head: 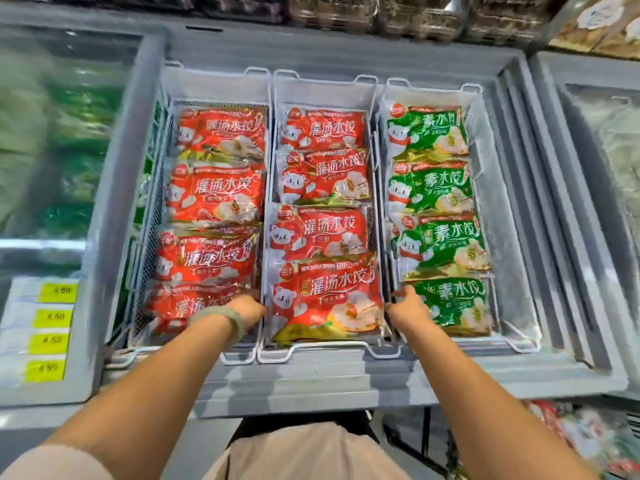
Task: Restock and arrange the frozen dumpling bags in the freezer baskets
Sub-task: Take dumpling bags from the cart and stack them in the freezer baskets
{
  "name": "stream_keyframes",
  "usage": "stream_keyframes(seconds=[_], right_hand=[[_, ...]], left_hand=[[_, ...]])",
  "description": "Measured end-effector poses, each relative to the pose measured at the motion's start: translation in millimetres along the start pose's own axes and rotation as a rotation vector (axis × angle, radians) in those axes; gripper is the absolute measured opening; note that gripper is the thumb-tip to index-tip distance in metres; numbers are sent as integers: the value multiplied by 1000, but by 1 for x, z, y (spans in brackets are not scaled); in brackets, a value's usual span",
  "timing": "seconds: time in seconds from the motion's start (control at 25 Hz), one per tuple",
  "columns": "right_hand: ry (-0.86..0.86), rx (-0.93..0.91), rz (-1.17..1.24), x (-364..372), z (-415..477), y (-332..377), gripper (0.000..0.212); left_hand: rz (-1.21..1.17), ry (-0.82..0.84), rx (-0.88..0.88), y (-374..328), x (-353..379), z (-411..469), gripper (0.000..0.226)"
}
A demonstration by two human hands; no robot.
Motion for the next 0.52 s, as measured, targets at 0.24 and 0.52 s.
stream_keyframes(seconds=[0.24,0.52], right_hand=[[-18,59,22,-20,-1,-24,16],[141,26,491,-27,-32,-53,8]], left_hand=[[47,10,-24,-22,-4,-8,36],[-53,106,63,-87,43,-24,33]])
Point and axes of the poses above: each hand's wrist, its own z-axis towards the middle knuckle, its own x-axis out of the palm, y = z × x, the point moved 3 cm from there along z, towards the middle knuckle, and after that the axes turned 3 degrees about y, right-handed, at the moved point
